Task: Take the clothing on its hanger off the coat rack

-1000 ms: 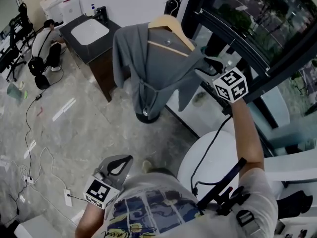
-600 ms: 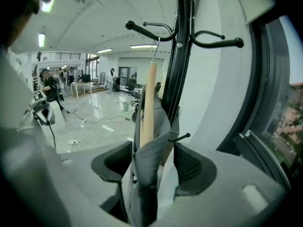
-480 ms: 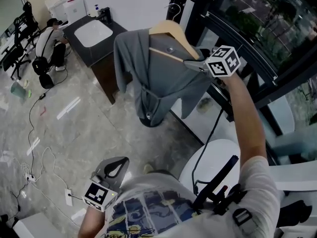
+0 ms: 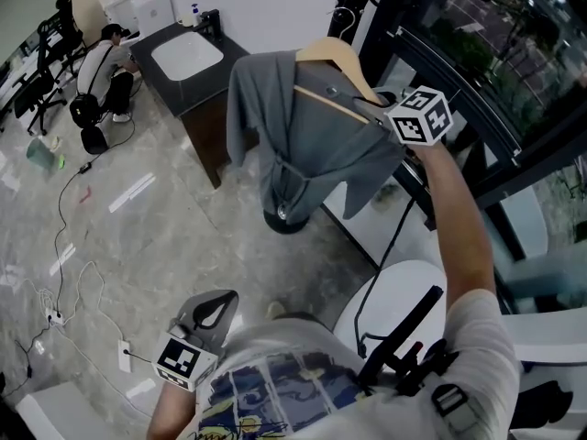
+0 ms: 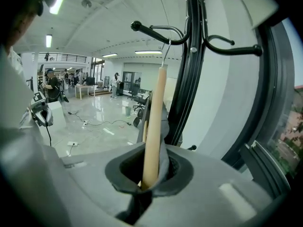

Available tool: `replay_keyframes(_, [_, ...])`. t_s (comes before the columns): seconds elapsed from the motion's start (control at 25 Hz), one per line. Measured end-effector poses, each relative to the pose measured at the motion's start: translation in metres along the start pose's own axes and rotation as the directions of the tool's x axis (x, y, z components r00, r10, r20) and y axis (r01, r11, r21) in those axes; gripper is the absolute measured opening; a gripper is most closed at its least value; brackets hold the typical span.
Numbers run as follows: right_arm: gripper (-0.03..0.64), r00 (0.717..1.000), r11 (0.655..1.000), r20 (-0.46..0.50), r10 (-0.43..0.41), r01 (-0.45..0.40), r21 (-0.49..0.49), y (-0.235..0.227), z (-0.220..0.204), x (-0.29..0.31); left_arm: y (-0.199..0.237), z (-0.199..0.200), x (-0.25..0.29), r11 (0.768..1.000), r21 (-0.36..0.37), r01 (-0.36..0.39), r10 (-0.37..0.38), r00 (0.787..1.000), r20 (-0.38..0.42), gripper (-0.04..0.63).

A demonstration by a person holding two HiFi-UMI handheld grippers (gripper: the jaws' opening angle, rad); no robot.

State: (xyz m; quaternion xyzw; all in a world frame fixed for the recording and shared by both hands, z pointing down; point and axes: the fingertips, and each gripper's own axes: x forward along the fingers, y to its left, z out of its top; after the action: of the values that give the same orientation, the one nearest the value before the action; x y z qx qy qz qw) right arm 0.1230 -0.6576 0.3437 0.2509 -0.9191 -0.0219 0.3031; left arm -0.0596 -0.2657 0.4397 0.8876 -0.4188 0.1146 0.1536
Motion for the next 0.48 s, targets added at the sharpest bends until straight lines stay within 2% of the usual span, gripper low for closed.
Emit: replay_keyframes(0.48, [0.009,0.997,0.997,0.008,-0.071,0.071,-0.027,0.019,0.028,-0.035,-0.009,-0.009,-0.041,1.000,0.002,-0.012,0.012,1.000,0.019,0.002])
